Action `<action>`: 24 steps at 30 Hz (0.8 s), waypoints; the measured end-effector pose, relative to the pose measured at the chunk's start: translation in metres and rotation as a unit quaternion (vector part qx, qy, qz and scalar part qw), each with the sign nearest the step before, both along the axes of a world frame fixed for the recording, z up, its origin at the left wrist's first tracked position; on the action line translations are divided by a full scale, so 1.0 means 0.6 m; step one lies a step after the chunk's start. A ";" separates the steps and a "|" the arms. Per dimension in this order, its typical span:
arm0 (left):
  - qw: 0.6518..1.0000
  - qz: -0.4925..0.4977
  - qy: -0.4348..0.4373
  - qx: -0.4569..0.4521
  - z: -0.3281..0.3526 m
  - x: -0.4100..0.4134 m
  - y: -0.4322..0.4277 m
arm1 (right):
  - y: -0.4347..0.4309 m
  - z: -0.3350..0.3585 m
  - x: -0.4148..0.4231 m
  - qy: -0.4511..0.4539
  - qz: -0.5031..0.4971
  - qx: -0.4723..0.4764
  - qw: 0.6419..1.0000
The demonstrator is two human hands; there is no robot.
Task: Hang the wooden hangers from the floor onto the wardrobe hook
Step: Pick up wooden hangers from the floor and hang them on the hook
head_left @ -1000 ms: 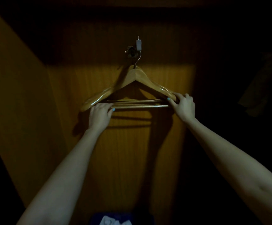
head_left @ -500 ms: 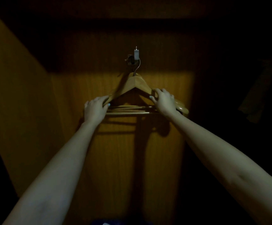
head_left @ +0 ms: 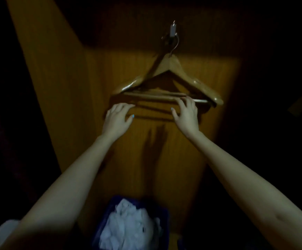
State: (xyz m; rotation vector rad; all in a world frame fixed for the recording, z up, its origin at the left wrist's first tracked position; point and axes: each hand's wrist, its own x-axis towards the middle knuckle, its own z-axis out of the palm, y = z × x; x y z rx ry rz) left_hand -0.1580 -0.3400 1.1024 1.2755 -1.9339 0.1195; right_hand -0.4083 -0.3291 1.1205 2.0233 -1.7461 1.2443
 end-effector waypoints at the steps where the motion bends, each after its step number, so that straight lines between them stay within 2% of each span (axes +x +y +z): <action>1: 1.000 0.007 0.000 0.030 -0.034 0.011 0.030 | 0.018 -0.033 0.017 0.010 0.018 0.033 0.999; 5: 0.990 0.052 0.007 0.130 -0.219 0.074 0.185 | 0.112 -0.200 0.107 0.063 0.091 0.199 0.974; 7: 0.978 0.088 0.022 0.188 -0.320 0.115 0.283 | 0.171 -0.301 0.162 0.100 0.126 0.282 0.946; 11: 0.929 0.166 0.095 0.317 -0.521 0.207 0.492 | 0.316 -0.510 0.264 0.168 0.209 0.412 0.871; 13: 0.884 0.227 0.146 0.381 -0.614 0.252 0.601 | 0.389 -0.617 0.315 0.210 0.244 0.486 0.813; 17: 0.773 0.350 0.247 0.467 -0.794 0.309 0.816 | 0.540 -0.815 0.415 0.273 0.297 0.638 0.656; 18: 0.746 0.368 0.273 0.483 -0.843 0.319 0.867 | 0.576 -0.861 0.439 0.281 0.310 0.658 0.627; 22: 0.638 0.439 0.360 0.520 -1.045 0.336 1.047 | 0.705 -1.070 0.529 0.298 0.362 0.687 0.555; 24: 0.590 0.455 0.415 0.521 -1.146 0.338 1.118 | 0.760 -1.182 0.573 0.308 0.389 0.683 0.537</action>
